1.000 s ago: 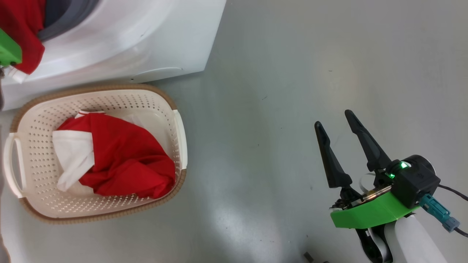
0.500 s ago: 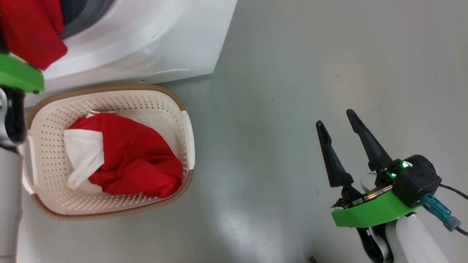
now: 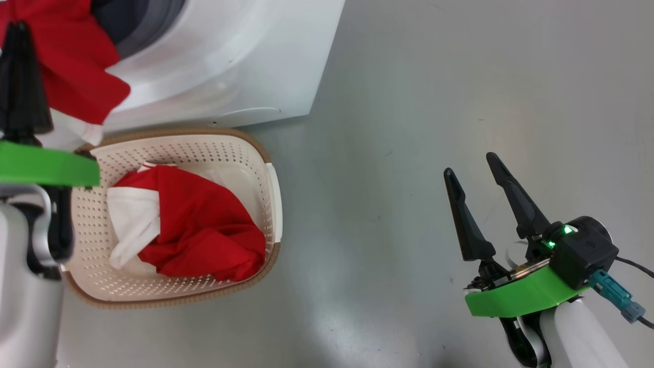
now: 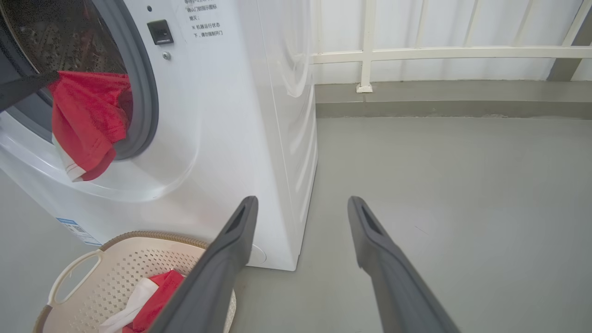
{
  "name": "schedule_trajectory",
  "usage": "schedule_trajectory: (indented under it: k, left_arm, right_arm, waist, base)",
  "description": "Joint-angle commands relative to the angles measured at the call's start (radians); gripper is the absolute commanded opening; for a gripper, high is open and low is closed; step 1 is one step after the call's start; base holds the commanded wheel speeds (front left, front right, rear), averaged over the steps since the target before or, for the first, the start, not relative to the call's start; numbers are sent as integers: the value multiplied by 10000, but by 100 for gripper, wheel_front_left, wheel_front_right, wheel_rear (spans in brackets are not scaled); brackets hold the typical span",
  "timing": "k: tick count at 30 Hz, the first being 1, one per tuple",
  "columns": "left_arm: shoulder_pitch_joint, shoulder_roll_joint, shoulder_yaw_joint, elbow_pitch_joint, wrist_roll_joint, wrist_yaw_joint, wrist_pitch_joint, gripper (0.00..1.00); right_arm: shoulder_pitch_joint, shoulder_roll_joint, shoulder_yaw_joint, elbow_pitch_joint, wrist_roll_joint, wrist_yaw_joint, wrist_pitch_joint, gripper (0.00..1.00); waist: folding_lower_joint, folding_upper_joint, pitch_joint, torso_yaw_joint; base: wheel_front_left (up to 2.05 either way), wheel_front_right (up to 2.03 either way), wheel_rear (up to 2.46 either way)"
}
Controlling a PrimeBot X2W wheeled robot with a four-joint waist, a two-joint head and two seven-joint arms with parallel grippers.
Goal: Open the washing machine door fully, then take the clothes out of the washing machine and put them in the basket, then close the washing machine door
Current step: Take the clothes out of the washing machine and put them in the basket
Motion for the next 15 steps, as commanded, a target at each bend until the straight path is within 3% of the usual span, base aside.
schedule_trajectory:
  k: [1, 15]
  left_arm:
    - [333, 408, 283, -544, 78, 152, -64, 0]
    - [2263, 195, 195, -2861, 207, 847, 87, 0]
  right_arm:
    - [-61, -72, 124, -184, 107, 63, -65, 100]
    - [110, -72, -4, -220, 19, 63, -65, 100]
  waist:
    - [0, 0, -99, 63]
    - [0, 0, -719, 351]
  base:
    - [0, 0, 0]
    - [0, 0, 0]
